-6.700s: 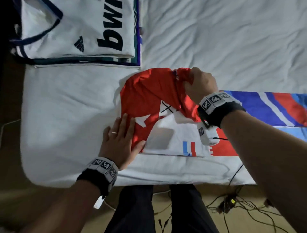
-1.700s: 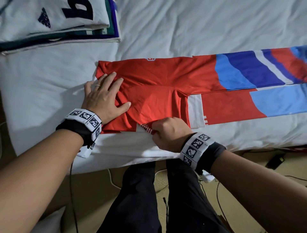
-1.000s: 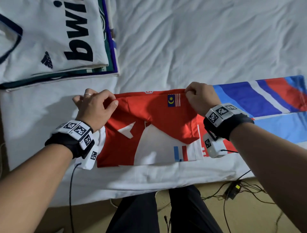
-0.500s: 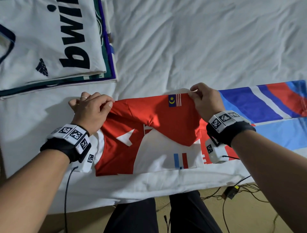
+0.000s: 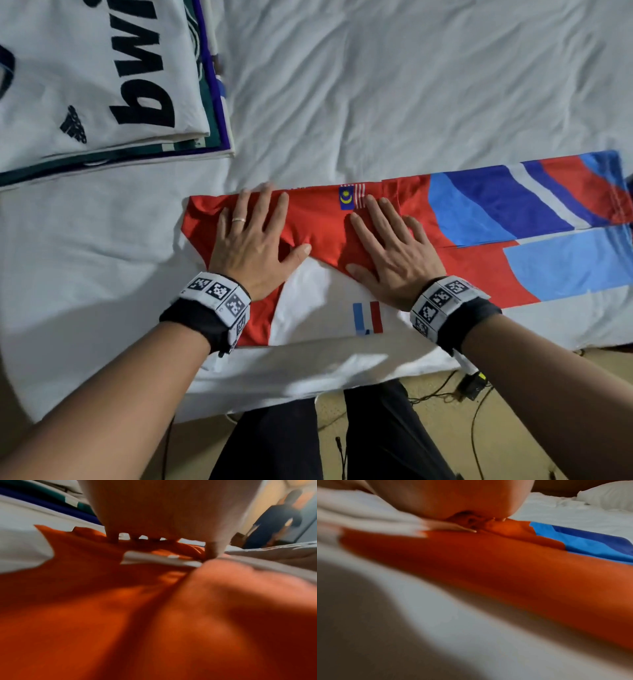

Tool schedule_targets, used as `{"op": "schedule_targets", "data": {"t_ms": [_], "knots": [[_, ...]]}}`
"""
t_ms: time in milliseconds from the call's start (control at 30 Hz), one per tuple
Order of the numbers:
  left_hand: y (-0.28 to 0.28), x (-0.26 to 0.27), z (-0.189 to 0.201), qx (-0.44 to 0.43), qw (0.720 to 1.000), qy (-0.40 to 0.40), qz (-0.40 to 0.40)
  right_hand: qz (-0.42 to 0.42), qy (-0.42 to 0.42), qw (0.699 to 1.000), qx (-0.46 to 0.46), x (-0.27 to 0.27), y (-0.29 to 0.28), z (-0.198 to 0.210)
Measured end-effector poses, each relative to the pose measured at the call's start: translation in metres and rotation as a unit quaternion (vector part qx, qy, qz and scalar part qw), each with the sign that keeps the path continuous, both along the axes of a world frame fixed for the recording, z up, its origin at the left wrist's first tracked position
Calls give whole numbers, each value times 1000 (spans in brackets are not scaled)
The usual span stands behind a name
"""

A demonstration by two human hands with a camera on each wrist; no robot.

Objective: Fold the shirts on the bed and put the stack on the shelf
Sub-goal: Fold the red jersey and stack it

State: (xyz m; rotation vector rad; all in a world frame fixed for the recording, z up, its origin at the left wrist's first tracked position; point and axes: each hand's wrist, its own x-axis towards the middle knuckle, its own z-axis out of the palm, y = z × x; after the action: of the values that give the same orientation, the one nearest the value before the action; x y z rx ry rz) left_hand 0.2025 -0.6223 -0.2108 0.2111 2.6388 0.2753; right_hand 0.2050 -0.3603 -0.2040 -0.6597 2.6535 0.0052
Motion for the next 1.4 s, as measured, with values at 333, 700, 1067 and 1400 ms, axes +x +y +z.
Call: {"op": "schedule_targets", "data": {"t_ms": [333, 700, 1067, 1400], "knots": [[-14, 4, -20, -3, 1000, -7, -16, -33, -1, 999, 12, 15, 9, -5], [8, 7, 19, -39, 997, 24, 57, -90, -62, 989, -96, -6, 38, 20], [284, 7, 31, 95, 989, 80, -86, -150, 16, 987, -55, -90, 258, 22], [474, 17, 22, 129, 983, 16, -133, -81, -15, 997, -9, -157, 374, 21]]}}
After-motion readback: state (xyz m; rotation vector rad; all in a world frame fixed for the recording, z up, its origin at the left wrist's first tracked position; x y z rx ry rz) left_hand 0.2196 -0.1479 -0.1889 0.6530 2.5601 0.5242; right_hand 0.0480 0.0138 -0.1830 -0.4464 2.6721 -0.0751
